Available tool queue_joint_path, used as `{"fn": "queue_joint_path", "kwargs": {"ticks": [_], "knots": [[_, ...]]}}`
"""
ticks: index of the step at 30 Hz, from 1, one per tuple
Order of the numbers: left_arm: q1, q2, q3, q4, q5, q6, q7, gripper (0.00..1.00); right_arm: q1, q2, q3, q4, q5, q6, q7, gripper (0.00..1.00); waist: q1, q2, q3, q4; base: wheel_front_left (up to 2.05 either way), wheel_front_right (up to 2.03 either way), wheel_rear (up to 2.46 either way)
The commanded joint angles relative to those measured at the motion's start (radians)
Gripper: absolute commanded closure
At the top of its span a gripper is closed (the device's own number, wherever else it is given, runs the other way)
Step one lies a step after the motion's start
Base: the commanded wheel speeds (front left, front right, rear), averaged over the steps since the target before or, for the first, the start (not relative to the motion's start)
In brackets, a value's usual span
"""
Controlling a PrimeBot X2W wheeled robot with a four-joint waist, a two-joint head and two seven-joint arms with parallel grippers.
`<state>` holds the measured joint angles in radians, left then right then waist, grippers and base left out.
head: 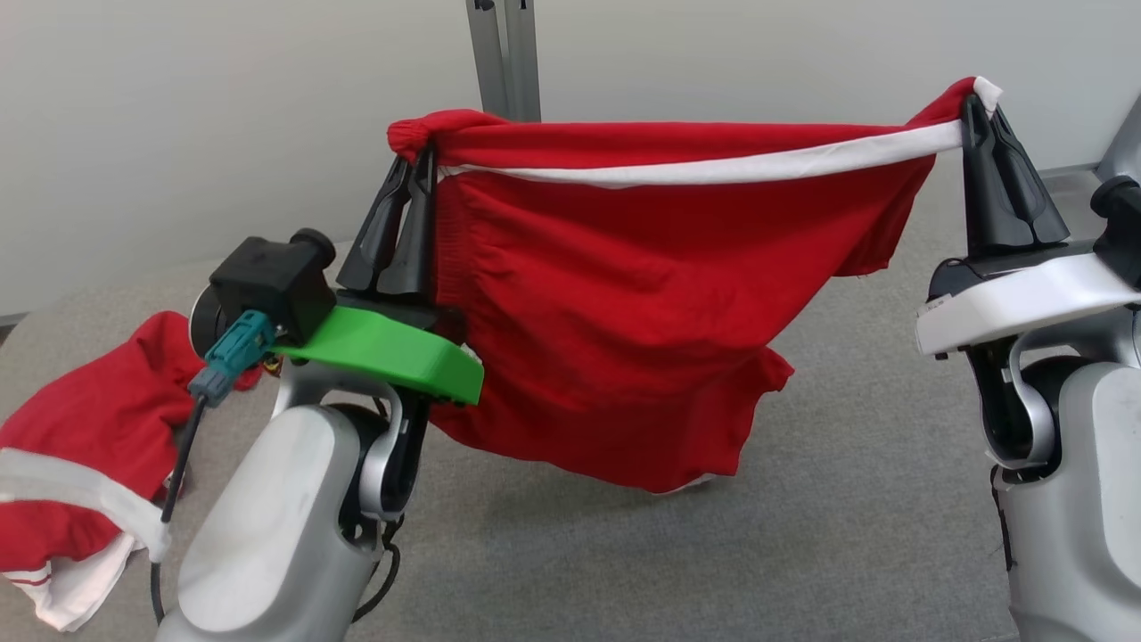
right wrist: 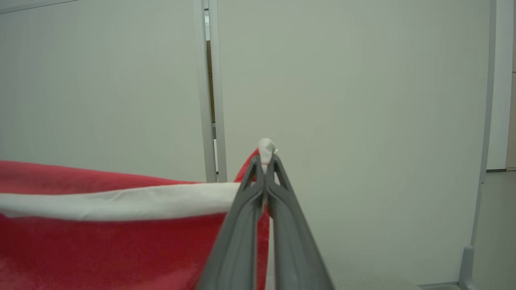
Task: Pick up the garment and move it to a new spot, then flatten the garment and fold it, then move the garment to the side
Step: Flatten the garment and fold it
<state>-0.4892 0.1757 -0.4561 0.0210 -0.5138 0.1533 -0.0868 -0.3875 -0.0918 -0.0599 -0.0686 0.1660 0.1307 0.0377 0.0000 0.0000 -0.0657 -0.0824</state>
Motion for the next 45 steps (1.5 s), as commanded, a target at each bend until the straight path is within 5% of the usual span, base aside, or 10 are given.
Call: {"fn": "queue_joint_path", "kwargs": {"ticks": [1, 11, 23, 34, 45], "knots": [[-0.025, 0.008, -0.004, 0.003, -0.008, -0.006, 0.018, 1.0, -0.016, -0.002, 0.001, 0.005, -0.001, 0.0, 0.011, 1.0, 0.0, 0.0, 0.038, -0.005, 0.0, 0.0, 0.0], [-0.402, 0.017, -0.011, 0.27, 0.009, -0.112, 0.121, 1.0, -0.437, -0.063, 0.05, 0.303, 0.023, 0.0, -0.015, 1.0, 0.0, 0.0, 0.318, -0.06, 0.0, 0.0, 0.0], [-0.916, -0.052, 0.05, 0.788, 0.031, -0.175, -0.069, 1.0, -0.971, -0.068, 0.058, 0.847, 0.018, -0.001, -0.279, 1.0, 0.0, 0.0, 0.533, -0.101, 0.0, 0.0, 0.0], [-0.834, -0.107, 0.048, 1.049, -0.018, -0.236, -0.175, 1.0, -0.869, -0.04, 0.022, 1.032, 0.082, -0.001, -0.303, 1.0, 0.0, 0.0, 0.594, -0.066, 0.0, 0.0, 0.0], [-0.485, -0.092, -0.012, 0.967, 0.05, -0.278, -0.179, 1.0, -0.591, -0.094, 0.17, 1.098, 0.184, -0.001, -0.303, 1.0, 0.0, 0.0, 0.438, -0.025, 0.0, 0.0, 0.0]]}}
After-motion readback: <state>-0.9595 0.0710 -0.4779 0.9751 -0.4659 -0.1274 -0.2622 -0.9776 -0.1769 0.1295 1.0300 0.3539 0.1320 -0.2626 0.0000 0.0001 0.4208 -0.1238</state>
